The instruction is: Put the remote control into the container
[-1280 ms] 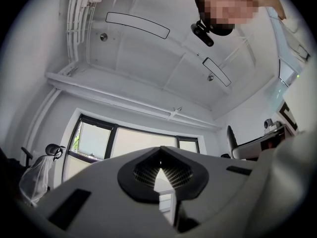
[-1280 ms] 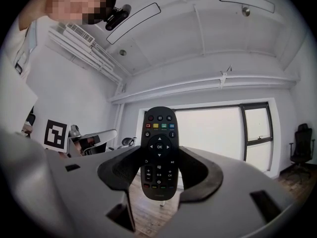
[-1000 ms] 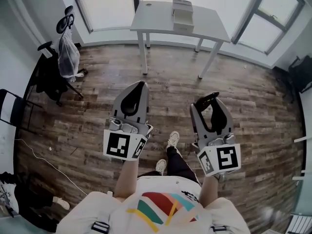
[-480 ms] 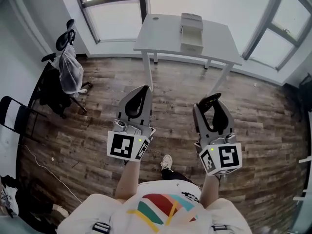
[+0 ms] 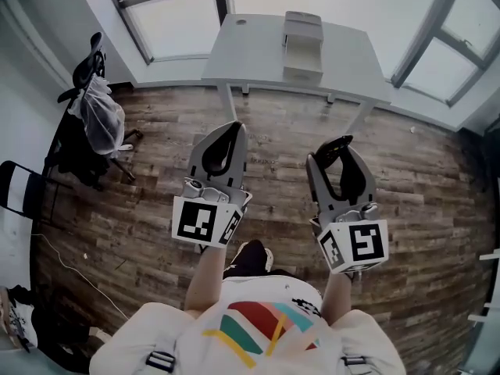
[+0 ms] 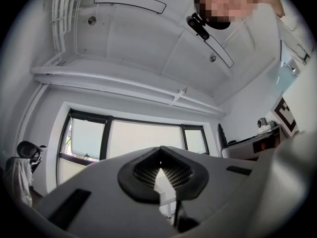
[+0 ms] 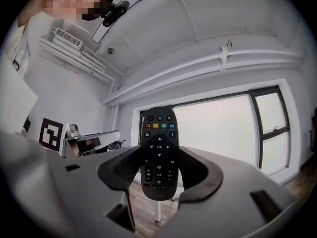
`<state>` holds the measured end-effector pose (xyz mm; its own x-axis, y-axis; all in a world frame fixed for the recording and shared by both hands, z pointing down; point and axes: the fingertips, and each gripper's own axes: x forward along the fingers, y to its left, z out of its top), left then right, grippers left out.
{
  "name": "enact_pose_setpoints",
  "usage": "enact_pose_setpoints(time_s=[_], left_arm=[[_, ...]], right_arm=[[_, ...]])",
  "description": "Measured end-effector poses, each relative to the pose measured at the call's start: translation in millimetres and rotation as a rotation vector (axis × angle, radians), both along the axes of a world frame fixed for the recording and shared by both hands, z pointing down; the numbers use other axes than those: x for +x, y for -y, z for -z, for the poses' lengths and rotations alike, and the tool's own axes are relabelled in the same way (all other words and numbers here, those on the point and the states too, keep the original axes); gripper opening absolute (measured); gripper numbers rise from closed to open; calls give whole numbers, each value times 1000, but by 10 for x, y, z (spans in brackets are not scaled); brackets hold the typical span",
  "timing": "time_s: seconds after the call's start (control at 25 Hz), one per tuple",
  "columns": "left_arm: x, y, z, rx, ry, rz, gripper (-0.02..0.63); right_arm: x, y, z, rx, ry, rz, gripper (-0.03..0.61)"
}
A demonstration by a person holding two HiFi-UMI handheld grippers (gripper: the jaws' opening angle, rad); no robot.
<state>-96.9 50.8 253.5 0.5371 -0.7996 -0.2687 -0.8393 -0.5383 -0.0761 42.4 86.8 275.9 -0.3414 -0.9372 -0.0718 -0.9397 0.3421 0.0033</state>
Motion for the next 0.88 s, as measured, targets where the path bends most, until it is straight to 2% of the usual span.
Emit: enact_pose_setpoints(time_s=[0.4, 0.72, 0.88], left_arm=[[288, 669, -112, -4, -2, -55, 8], [555, 1624, -52, -8, -26, -96, 8], [549, 2128, -36, -12, -36, -94, 8]], right_arm=[[320, 506, -121, -1, -8, -74, 241], [503, 1423, -46, -7, -38, -103, 241], [534, 1942, 23, -5, -53, -109, 241]])
